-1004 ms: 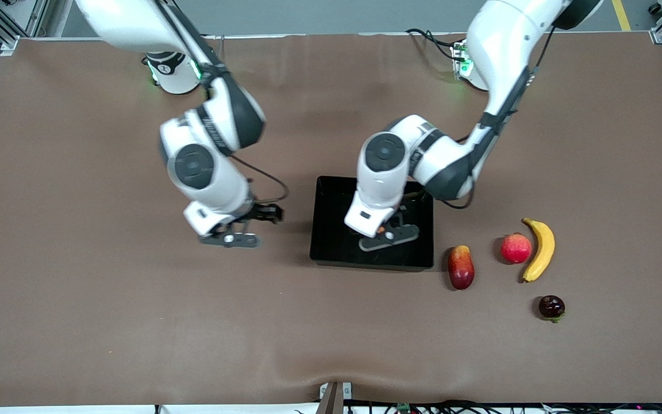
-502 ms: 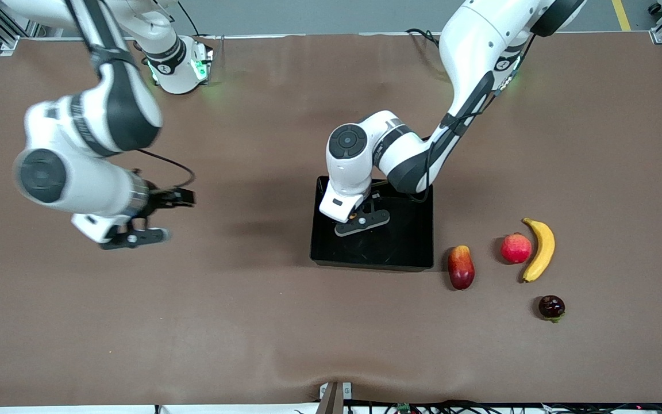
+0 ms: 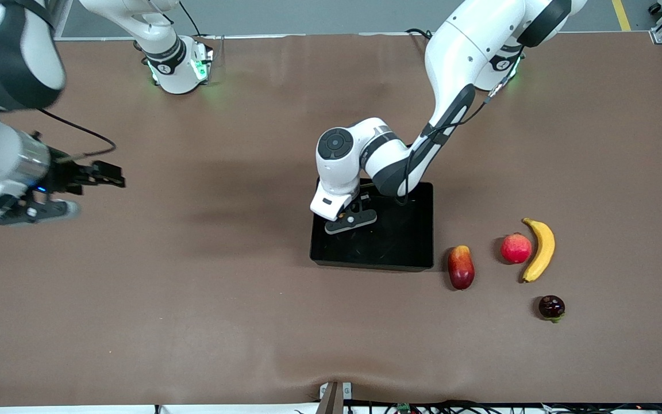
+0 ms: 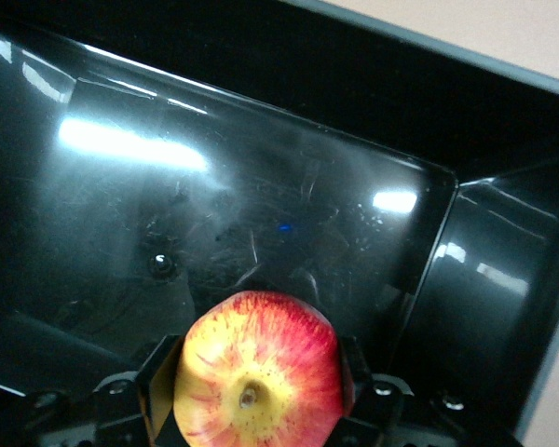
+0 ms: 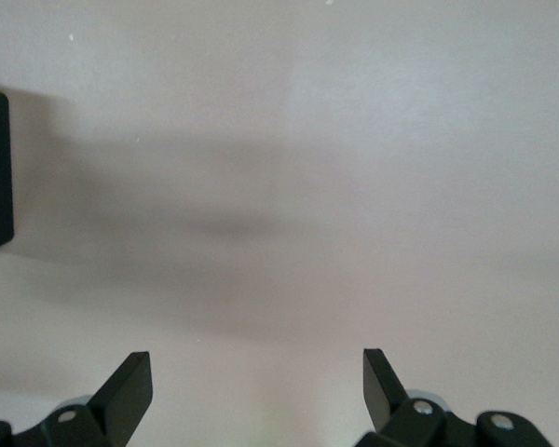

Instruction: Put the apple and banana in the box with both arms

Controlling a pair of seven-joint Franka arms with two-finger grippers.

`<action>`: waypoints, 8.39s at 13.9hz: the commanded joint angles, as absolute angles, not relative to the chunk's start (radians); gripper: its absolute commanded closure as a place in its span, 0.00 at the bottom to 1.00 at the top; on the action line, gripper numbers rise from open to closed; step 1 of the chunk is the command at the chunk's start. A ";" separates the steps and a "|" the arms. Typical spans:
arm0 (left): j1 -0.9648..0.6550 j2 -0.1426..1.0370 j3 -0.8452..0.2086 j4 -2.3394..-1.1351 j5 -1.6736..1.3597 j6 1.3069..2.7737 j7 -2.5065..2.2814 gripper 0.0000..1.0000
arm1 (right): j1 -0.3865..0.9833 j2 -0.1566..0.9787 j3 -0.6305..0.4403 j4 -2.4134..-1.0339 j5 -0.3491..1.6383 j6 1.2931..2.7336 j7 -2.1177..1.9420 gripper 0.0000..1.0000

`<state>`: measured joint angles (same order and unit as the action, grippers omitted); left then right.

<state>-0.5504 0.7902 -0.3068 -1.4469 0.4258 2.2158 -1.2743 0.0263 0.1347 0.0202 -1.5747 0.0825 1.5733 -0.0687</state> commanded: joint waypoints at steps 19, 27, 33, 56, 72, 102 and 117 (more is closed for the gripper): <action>-0.175 0.558 -0.314 -1.436 0.360 1.997 -0.585 0.00 | 0.008 -0.017 0.014 -1.520 0.005 1.463 -0.063 0.00; 0.119 0.549 -0.316 -1.592 0.373 2.040 -0.112 0.00 | 0.008 -0.009 0.014 -1.548 0.009 1.506 -0.071 0.00; 0.282 0.601 -0.322 -1.669 0.353 2.207 0.130 0.00 | 0.009 -0.012 0.014 -1.562 0.008 1.516 -0.072 0.00; 0.390 0.654 -0.325 -1.738 0.245 2.283 0.342 1.00 | 0.026 -0.009 0.012 -1.525 0.014 1.422 0.012 0.00; 0.082 0.578 -0.655 -1.543 0.244 1.982 -0.708 1.00 | 0.031 -0.011 -0.005 -1.520 0.057 1.482 0.005 0.00; -0.207 0.775 -0.468 -1.549 0.364 2.079 -0.881 0.64 | 0.038 0.031 -0.002 -1.485 -0.003 1.443 0.008 0.00; -0.026 0.411 -0.476 -1.440 0.370 1.813 -0.799 0.00 | 0.035 0.031 -0.002 -1.470 0.000 1.433 0.009 0.00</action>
<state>-0.0550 0.4678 -0.4675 -1.4148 0.3695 1.8504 -0.8257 0.0294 0.0322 -0.0013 -1.4773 0.0139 1.4423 -0.0036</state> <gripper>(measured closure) 0.000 0.000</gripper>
